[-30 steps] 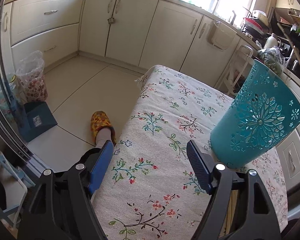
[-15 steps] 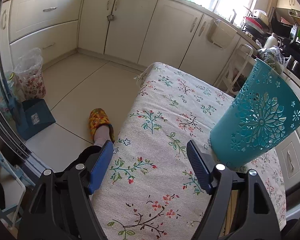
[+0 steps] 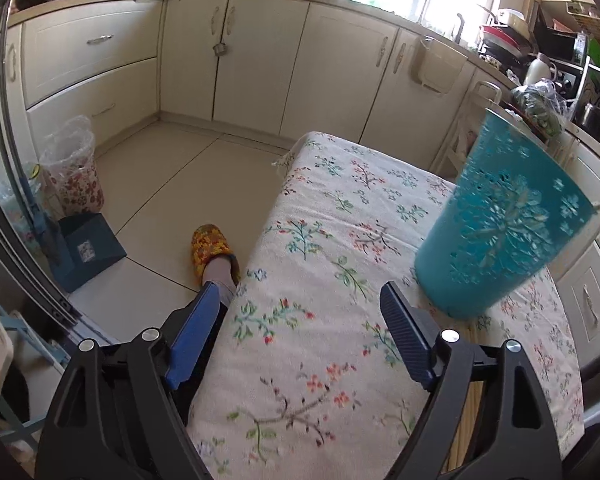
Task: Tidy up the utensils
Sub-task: 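Move both grippers back down to the stick bundle beside the basket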
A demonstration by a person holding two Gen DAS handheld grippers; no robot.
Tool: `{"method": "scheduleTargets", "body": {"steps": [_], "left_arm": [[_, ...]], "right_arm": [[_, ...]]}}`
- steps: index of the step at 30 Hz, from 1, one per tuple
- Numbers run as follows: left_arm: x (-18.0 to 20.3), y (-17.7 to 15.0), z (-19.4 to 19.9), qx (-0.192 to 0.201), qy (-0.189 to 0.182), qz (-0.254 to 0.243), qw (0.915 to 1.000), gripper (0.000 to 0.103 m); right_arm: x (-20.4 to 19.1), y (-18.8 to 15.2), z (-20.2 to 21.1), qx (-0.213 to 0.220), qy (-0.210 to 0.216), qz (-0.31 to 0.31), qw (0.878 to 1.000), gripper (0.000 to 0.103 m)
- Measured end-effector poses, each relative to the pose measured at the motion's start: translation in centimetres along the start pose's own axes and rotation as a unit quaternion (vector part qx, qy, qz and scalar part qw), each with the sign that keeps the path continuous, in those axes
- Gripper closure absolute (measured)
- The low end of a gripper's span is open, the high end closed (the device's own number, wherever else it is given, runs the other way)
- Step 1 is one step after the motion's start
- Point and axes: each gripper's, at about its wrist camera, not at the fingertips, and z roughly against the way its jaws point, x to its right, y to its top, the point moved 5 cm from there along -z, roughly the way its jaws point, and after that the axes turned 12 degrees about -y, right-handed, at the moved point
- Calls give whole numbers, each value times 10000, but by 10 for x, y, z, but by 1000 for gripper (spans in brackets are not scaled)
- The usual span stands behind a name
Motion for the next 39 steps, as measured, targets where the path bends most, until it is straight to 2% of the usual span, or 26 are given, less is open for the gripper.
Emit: {"method": "scheduleTargets", "body": {"steps": [4, 6, 10, 13, 18, 21, 25, 31, 34, 36, 39], "left_arm": [[8, -8, 21, -6, 40, -232, 9997, 24], [7, -11, 28, -14, 35, -194, 9998, 24], [2, -14, 35, -77, 60, -156, 9998, 24], [2, -16, 37, -129, 40, -166, 9998, 24], [11, -20, 32, -248, -48, -289, 9993, 23], [20, -23, 25, -362, -135, -372, 9986, 22], [35, -29, 12, -587, -226, -548, 9965, 22], [66, -37, -18, -978, -323, -871, 9909, 22], [79, -39, -35, -1134, -223, -1036, 9879, 22], [84, -41, -46, -1243, -135, -1123, 9858, 22], [91, -45, -58, -1381, 11, -1279, 9821, 22]], "right_arm": [[-14, -52, -47, -981, 12, 321, 9947, 86], [-20, -60, -64, -1218, 28, 360, 9919, 86], [-39, -55, -86, -1263, -22, 522, 9906, 86], [-51, -54, -100, -1298, -209, 714, 9887, 87], [-49, -59, -112, -1426, -545, 857, 9846, 88], [-45, -60, -111, -1432, -483, 876, 9846, 92], [-44, -62, -109, -1383, -470, 1205, 9819, 94], [-27, -60, -104, -1545, -325, 1786, 9712, 94], [-9, -58, -102, -1593, -288, 1648, 9729, 94], [3, -57, -101, -1639, -111, 1305, 9777, 94], [6, -57, -102, -1655, -4, 1091, 9802, 94]]}}
